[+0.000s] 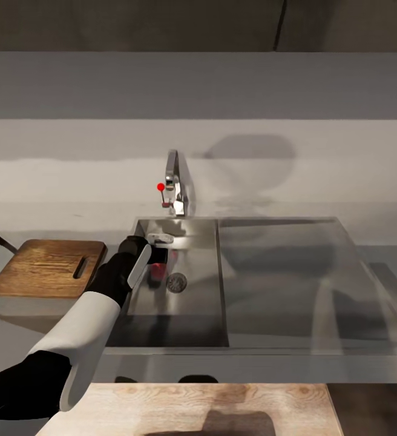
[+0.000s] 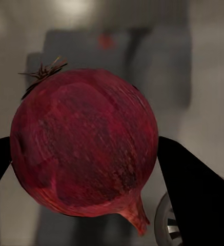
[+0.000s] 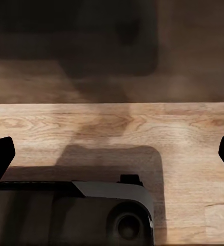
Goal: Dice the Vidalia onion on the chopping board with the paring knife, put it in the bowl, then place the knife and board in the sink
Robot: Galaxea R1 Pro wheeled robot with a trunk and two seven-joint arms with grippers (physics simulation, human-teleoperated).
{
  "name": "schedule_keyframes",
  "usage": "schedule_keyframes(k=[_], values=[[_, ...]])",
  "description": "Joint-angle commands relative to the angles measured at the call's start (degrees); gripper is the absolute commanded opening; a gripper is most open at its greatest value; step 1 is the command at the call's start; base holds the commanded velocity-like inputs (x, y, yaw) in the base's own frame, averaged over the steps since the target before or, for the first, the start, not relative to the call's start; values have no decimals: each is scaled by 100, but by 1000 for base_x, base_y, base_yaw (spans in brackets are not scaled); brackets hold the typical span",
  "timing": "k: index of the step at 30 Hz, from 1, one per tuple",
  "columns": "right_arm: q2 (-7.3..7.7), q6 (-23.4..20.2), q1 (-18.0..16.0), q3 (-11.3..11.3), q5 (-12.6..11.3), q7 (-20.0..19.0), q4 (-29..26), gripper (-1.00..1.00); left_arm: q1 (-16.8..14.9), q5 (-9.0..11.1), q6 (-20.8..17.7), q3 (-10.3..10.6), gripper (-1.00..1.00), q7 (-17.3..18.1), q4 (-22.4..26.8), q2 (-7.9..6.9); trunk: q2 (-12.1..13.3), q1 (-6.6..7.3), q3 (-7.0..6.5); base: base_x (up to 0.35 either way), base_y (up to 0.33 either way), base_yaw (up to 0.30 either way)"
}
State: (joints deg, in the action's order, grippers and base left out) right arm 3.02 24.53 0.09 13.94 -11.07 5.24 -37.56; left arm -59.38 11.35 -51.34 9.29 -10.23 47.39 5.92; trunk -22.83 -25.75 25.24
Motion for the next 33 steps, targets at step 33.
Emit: schedule_keyframes(k=[33], values=[[11,14,0,47,-53,47,20,100,-3,69,-578,16,-100,-58,1100,-3,-9,-4,-290,0,0,0]])
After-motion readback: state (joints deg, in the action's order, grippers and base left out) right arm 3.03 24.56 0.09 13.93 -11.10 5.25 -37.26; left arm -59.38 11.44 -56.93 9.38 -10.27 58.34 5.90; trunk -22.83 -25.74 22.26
